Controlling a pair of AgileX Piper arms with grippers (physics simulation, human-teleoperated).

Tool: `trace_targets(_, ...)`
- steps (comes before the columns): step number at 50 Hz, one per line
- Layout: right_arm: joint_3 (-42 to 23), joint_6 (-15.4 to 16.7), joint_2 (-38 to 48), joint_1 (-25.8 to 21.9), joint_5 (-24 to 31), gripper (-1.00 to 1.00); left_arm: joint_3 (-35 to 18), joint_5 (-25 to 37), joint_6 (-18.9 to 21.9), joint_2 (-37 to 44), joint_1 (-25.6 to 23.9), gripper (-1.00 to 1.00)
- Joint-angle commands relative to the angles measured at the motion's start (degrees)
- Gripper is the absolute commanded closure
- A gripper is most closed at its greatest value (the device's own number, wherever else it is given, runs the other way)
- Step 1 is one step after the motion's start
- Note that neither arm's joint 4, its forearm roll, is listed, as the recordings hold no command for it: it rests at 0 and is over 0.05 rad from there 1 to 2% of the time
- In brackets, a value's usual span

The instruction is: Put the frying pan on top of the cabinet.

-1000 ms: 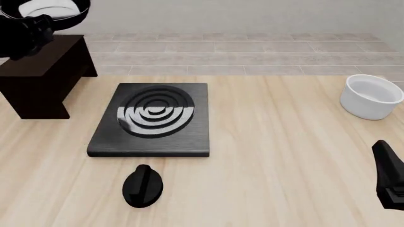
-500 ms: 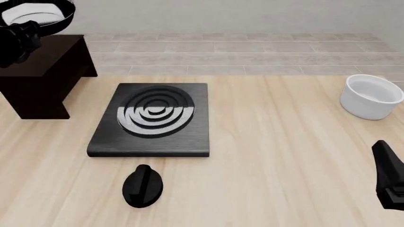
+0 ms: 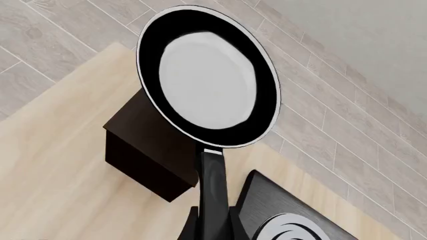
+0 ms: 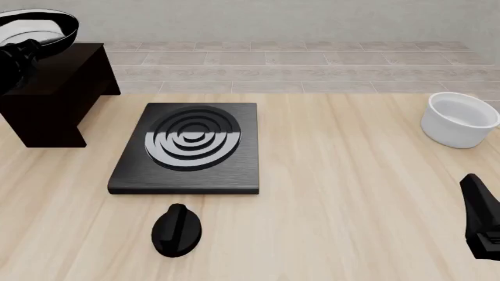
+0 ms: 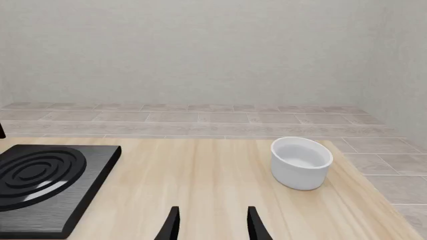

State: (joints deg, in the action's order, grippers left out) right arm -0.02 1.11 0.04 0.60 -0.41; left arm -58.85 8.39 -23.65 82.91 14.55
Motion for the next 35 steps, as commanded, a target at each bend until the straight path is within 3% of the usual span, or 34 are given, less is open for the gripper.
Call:
trace_targets(1,0.00,0.04,0.01,0.00,0.03,-1.00,-1.12,-1.54,0.80,0.95,0.92,1.00)
trace_targets(35,-0.10,0.10,0.06,-0.04,0.12,-1.00,0.07,-4.35,0.32,5.21,0.52,1.00)
